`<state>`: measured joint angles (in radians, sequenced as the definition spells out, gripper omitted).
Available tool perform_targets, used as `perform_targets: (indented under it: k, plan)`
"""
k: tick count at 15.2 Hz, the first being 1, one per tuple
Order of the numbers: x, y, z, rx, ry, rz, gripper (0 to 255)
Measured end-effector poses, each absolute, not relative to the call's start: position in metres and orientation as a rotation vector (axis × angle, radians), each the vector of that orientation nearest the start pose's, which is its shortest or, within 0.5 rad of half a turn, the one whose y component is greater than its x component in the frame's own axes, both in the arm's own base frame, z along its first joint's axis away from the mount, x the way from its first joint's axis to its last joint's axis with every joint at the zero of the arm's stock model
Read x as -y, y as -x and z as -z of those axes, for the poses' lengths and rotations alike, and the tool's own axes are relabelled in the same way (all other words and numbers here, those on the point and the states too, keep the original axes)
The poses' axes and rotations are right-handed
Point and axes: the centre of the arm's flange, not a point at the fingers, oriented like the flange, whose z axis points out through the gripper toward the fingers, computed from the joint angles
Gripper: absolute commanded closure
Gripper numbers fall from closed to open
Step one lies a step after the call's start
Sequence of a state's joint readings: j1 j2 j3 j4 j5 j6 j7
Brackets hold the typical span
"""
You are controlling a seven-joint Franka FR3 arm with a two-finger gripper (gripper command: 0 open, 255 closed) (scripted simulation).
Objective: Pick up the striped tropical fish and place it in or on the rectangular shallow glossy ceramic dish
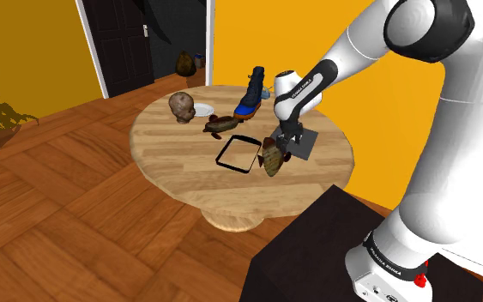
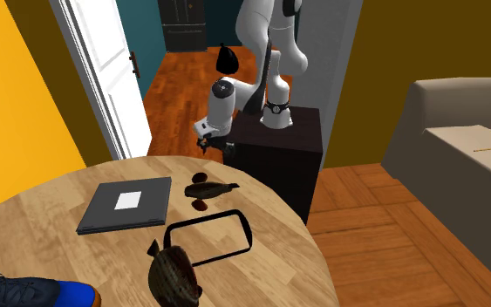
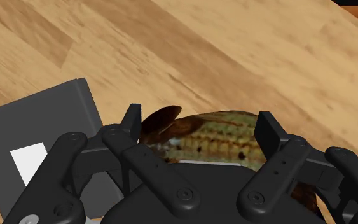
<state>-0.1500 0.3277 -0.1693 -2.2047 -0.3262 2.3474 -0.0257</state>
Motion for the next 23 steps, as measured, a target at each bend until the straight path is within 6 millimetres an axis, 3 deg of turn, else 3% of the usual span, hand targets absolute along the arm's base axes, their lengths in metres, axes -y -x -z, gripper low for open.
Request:
perform_targets:
  k: [6,8,15,21,22,23]
  plan:
    - [0.210,-0.538,-0.150,-0.094,3.382,-0.446,0]
    - [0.219,-0.541,-0.136,-0.100,3.389,-0.462,0]
    - [0.230,-0.534,-0.101,-0.102,3.392,-0.467,0]
    - [0.231,-0.532,-0.098,-0.102,3.392,-0.466,0]
    - [0.231,-0.532,-0.098,-0.102,3.392,-0.466,255]
    - [0.232,-0.532,-0.098,-0.102,3.392,-0.466,255]
